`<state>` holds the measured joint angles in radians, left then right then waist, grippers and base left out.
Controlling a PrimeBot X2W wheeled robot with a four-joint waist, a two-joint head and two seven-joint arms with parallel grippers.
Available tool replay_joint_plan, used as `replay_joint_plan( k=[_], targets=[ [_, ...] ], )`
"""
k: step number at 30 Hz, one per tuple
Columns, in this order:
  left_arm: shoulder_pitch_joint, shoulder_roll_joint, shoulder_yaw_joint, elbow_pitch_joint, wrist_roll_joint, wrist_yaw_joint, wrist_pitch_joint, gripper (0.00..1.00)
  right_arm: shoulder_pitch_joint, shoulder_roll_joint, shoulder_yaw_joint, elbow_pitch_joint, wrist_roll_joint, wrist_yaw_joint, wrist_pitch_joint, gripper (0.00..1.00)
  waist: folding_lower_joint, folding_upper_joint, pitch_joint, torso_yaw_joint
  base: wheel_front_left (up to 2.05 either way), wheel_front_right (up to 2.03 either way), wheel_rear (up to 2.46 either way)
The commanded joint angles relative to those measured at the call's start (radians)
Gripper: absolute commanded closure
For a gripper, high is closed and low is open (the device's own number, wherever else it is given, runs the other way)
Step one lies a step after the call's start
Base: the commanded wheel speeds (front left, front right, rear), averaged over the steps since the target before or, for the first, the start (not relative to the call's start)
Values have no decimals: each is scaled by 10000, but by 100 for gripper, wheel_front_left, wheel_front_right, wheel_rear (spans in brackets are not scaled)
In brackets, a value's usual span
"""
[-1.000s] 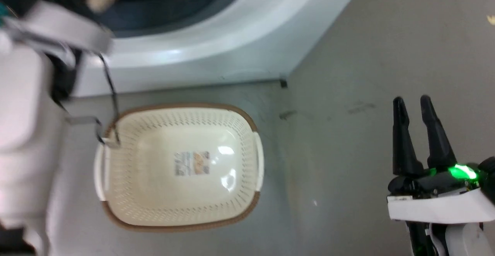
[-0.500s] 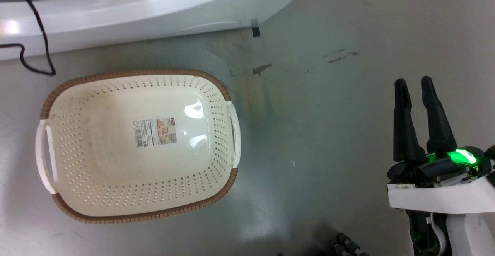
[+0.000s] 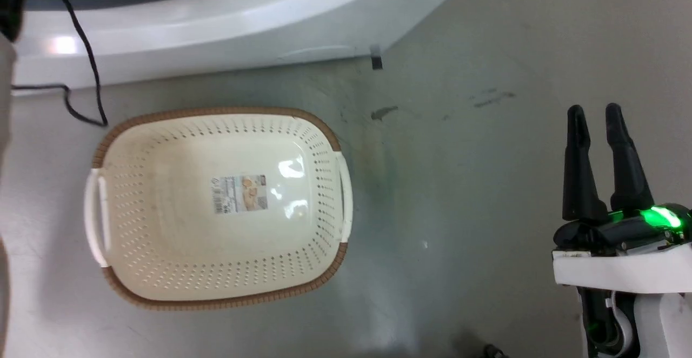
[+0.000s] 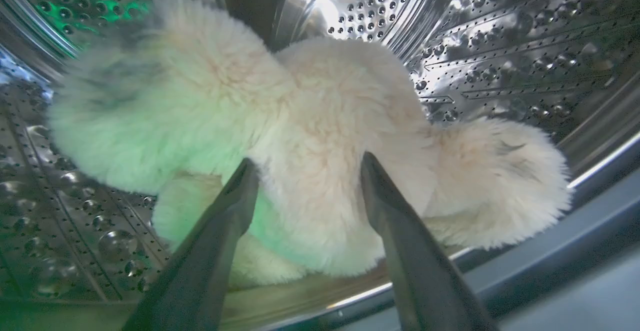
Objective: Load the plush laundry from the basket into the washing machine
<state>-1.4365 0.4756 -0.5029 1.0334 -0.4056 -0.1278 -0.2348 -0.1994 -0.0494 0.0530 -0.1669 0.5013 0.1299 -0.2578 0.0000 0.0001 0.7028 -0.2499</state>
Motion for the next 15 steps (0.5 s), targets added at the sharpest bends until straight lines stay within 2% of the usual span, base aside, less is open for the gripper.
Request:
replay_joint_plan(
  k=[1, 5, 10, 15],
  targets=[
    [256, -102, -64, 90, -132, -28, -114, 0, -116, -8, -37, 55, -102, 8, -40, 0, 0, -1, -437, 247, 0, 0, 0],
    [1095, -321, 5, -56, -554, -28, -253, 0, 0, -8, -67, 201, -341, 8, -40, 0, 0, -1, -1365, 578, 0, 0, 0],
    [2917, -619, 559, -1554, -896, -28, -265, 0, 304, -8, -257, 393, -611, 8, -40, 0, 0, -1, -2790, 1175, 0, 0, 0],
    [5216, -1080, 1258, -3229, -703, 42, -267, 0, 845, -8, -296, 675, -838, 8, -40, 0, 0, -1, -4288, 1908, 0, 0, 0]
  ],
)
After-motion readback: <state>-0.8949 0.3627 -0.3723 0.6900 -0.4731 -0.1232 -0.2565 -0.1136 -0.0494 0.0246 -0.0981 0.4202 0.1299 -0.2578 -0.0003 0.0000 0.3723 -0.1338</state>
